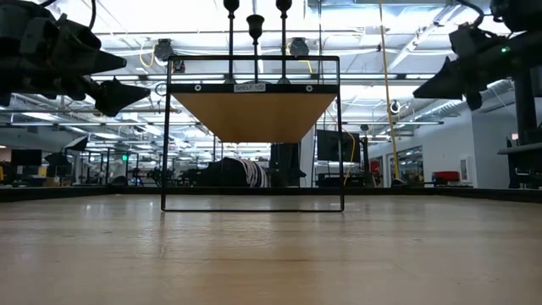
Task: Pick & Place candle stick holders
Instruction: Return to Home Position
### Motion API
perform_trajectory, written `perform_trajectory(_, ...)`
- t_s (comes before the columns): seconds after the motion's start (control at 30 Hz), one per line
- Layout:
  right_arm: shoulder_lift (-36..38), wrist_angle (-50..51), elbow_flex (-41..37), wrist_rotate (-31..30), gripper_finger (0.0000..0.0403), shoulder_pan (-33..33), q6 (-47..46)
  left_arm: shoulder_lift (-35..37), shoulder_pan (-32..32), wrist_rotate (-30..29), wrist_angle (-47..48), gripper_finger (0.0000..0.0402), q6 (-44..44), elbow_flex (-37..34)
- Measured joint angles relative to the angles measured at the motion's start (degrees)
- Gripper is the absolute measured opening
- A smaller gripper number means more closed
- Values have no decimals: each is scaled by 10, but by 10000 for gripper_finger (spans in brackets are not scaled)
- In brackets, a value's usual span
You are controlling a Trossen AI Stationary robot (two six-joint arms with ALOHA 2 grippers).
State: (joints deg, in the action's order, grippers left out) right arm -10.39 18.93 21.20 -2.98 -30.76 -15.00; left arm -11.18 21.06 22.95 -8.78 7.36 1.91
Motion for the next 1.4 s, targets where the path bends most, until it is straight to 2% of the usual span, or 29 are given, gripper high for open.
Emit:
perform_trajectory(0.37,2,-224,-128,0,0,0,-144,0,0,0,-24,397,-3,0)
perform_trajectory(0.47,1,-283,-161,5,0,0,-158,0,0,0,-28,397,5,0)
perform_trajectory(0.57,3,-325,-170,42,0,0,-147,0,0,0,-28,397,13,0)
perform_trajectory(0.7,2,-322,-167,114,0,0,-102,0,0,1,-27,397,5,0)
perform_trajectory(0.83,3,-319,-165,151,0,0,-68,0,0,1,-27,397,-13,0)
perform_trajectory(0.97,3,-285,-165,140,0,0,-52,0,1,3,-15,397,-27,0)
perform_trajectory(1.13,2,-222,-165,76,0,0,-68,0,10,17,-12,397,-28,0)
perform_trajectory(1.4,3,-242,-164,75,0,0,-37,0,16,37,-19,397,-54,0)
